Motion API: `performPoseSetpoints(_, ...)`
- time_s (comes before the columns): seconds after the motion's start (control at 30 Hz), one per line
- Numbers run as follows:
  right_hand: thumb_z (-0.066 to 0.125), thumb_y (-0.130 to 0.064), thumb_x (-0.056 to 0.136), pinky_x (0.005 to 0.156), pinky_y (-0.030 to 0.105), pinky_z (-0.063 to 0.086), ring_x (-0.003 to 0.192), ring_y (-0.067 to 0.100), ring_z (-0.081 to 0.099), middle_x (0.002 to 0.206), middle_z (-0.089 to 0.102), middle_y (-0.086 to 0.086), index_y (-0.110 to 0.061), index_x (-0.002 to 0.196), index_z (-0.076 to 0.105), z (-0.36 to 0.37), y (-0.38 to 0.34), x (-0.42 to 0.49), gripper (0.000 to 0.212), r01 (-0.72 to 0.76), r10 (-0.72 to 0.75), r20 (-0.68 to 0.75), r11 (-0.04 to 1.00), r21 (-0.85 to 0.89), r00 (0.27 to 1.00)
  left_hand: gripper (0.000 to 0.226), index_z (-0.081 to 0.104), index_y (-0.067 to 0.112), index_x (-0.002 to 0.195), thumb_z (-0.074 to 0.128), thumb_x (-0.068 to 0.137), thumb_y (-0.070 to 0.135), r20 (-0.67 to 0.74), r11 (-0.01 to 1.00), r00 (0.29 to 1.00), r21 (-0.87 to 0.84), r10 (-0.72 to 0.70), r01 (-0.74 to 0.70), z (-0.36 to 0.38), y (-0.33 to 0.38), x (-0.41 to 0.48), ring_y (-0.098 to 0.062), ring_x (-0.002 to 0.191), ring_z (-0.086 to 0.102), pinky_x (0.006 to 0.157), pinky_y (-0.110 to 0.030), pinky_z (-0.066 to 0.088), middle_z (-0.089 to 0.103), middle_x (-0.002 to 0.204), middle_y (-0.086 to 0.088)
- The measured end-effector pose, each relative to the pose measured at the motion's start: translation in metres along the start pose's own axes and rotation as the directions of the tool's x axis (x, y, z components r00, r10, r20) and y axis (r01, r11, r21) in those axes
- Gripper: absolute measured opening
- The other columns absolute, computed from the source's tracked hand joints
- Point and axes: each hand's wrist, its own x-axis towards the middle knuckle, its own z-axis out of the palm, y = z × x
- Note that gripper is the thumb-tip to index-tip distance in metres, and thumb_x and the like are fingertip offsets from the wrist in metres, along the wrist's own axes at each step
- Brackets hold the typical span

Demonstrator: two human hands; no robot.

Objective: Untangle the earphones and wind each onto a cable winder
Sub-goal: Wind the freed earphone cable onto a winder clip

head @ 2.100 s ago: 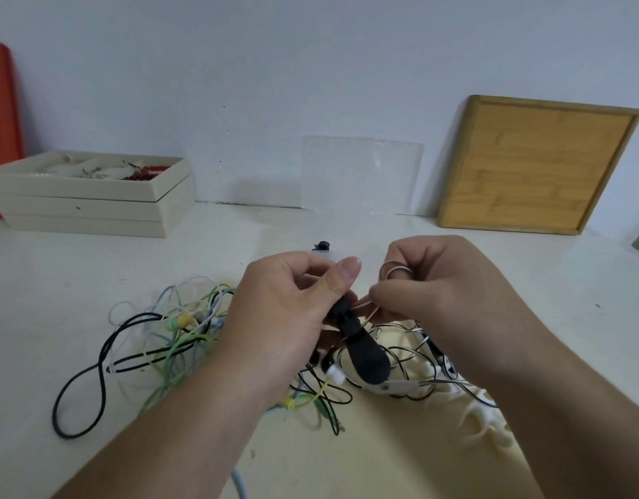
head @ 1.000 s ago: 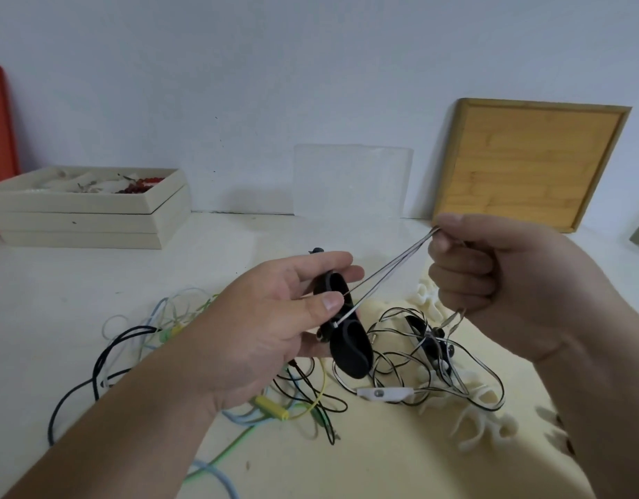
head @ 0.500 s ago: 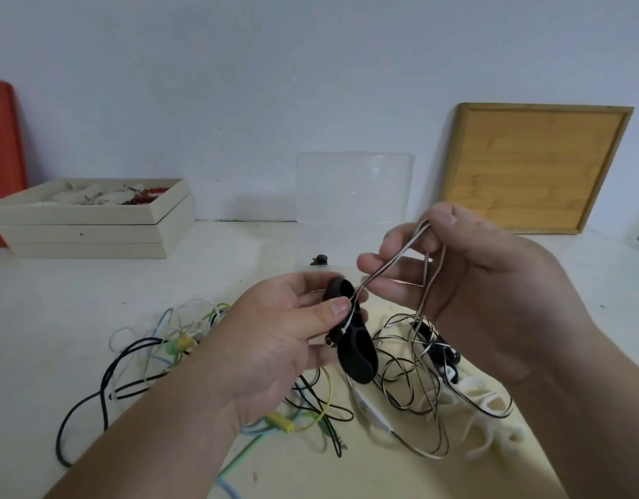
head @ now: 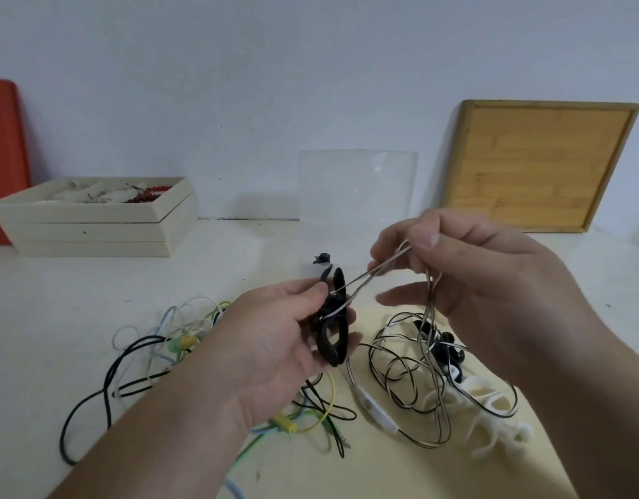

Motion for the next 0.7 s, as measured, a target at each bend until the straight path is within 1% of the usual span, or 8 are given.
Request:
performPoseSetpoints(0.1,0.06,-0.025,0.084,0.043,0.025,0.035,0.049,0.021,0.04,0.057,0.047,0.009,-0.011,0.062,0.057,-0.004,-0.003,-0.001,0.026,0.003,-0.006,-0.048,0.998,-0.069,0.999,0.02,0.07,0.004,0.107,0.053,0.099,0.006,-0.025,0.992,0.996,0.099,0.081,-0.078,-0.001,-0.002,0.001,-0.021,0.073,0.071,0.06,-0.041,0.06,0.073,0.099,-0.018)
performPoseSetpoints(0.17,0.061,-0.025,0.082,0.04,0.023,0.021,0.045,0.016,0.023,0.05,0.033,0.002,-0.009,0.063,0.057,-0.01,-0.005,0.0,0.025,-0.031,0.028,-0.076,0.999,-0.034,0.997,0.019,0.071,0.005,0.108,0.054,0.098,0.005,-0.019,0.983,0.99,0.124,0.14,-0.137,-0.002,-0.001,0.002,-0.021,0.077,0.071,0.061,-0.04,0.059,0.072,0.099,-0.017)
performPoseSetpoints(0.23,0.061,-0.024,0.08,0.041,0.023,0.014,0.046,0.013,0.018,0.049,0.028,-0.001,-0.009,0.063,0.06,-0.016,-0.008,0.001,0.023,-0.053,0.053,-0.076,0.999,0.001,0.996,0.021,0.071,0.004,0.11,0.056,0.095,0.002,0.013,0.975,0.984,0.133,0.175,-0.175,-0.003,0.0,0.003,-0.022,0.079,0.07,0.063,-0.039,0.06,0.069,0.095,-0.016)
performPoseSetpoints(0.33,0.061,-0.023,0.078,0.042,0.023,0.012,0.046,0.012,0.019,0.049,0.028,-0.003,-0.009,0.063,0.064,-0.022,-0.01,0.002,0.021,-0.071,0.071,-0.092,0.997,-0.004,0.993,0.026,0.073,0.008,0.111,0.059,0.092,-0.002,0.081,0.959,0.978,0.199,0.19,-0.203,-0.005,-0.001,0.002,-0.021,0.079,0.071,0.069,-0.037,0.059,0.07,0.091,-0.011)
performPoseSetpoints(0.4,0.061,-0.022,0.077,0.043,0.024,0.011,0.046,0.011,0.019,0.05,0.027,-0.002,-0.01,0.061,0.065,-0.026,-0.008,0.004,0.02,-0.077,0.076,-0.125,0.997,-0.007,0.989,0.027,0.077,0.012,0.103,0.059,0.092,-0.004,0.121,0.947,0.976,0.247,0.182,-0.207,-0.003,-0.003,0.0,-0.021,0.08,0.07,0.069,-0.036,0.059,0.071,0.087,-0.009)
performPoseSetpoints(0.47,0.062,-0.021,0.077,0.043,0.023,0.011,0.046,0.011,0.019,0.05,0.028,-0.002,-0.011,0.06,0.066,-0.03,-0.005,0.006,0.02,-0.078,0.075,-0.164,0.997,-0.012,0.984,0.029,0.079,0.013,0.094,0.057,0.092,-0.005,0.158,0.935,0.973,0.286,0.17,-0.209,0.0,-0.004,-0.002,-0.022,0.08,0.067,0.076,-0.042,0.062,0.07,0.081,-0.008)
performPoseSetpoints(0.57,0.065,-0.017,0.084,0.043,0.022,0.015,0.047,0.013,0.019,0.051,0.03,-0.003,-0.014,0.06,0.067,-0.032,0.002,0.01,0.024,-0.077,0.06,-0.218,0.995,-0.069,0.974,0.027,0.079,0.011,0.092,0.057,0.091,-0.004,0.188,0.923,0.971,0.325,0.149,-0.205,0.002,-0.005,-0.005,-0.026,0.083,0.067,0.088,-0.052,0.056,0.072,0.079,-0.007)
performPoseSetpoints(0.7,0.057,-0.012,0.097,0.042,0.02,0.022,0.048,0.014,0.021,0.052,0.032,-0.004,-0.013,0.065,0.067,-0.032,0.011,0.012,0.034,-0.096,0.062,-0.28,0.99,-0.107,0.958,0.024,0.074,0.008,0.106,0.061,0.09,-0.004,0.194,0.919,0.974,0.35,0.118,-0.181,0.003,-0.005,-0.009,-0.025,0.085,0.072,0.066,-0.044,0.063,0.076,0.089,-0.011)
